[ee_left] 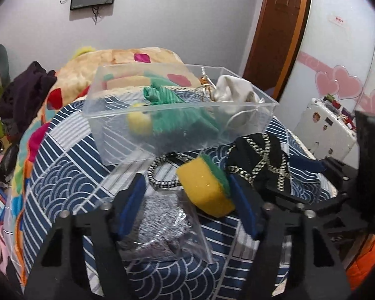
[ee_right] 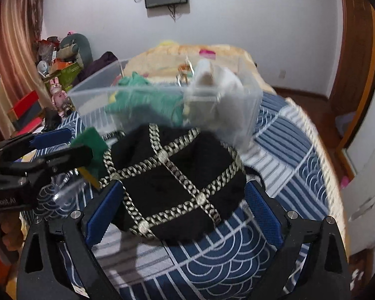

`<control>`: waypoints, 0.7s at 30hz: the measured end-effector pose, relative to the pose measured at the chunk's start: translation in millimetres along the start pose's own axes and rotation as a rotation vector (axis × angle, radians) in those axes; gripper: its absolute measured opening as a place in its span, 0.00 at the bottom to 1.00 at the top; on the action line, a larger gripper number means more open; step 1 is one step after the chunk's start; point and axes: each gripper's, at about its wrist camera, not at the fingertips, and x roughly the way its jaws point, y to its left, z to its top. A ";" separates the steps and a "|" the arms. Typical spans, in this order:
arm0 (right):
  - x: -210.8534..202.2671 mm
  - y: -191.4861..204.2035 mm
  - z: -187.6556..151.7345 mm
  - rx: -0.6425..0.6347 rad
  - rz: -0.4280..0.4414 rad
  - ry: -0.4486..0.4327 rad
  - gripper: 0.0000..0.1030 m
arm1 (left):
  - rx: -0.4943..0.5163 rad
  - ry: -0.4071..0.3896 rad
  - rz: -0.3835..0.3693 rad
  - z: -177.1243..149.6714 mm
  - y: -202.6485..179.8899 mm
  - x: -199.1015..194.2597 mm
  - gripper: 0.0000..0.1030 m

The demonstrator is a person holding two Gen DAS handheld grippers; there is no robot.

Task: Organize soft objects
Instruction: 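Grasp the yellow-green sponge with the left tool while the right tool grasps the black chain hat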

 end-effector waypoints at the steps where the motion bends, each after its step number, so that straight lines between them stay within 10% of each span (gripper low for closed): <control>1: 3.0 -3.6 -1.0 0.010 -0.008 0.010 0.94 | 0.000 -0.001 -0.008 -0.2 -0.9 -0.2 0.54; 6: 5.7 -19.2 -4.3 0.074 -0.006 0.038 0.94 | 0.004 -0.004 -0.036 -2.7 -4.7 -3.4 0.36; 14: 0.4 -17.8 -6.6 0.076 0.028 0.020 0.35 | -0.012 -0.009 -0.050 -6.3 -6.3 -9.3 0.31; 21: -11.2 -15.5 -3.7 0.063 0.039 -0.043 0.17 | -0.018 -0.045 -0.049 -2.4 -3.9 -24.2 0.29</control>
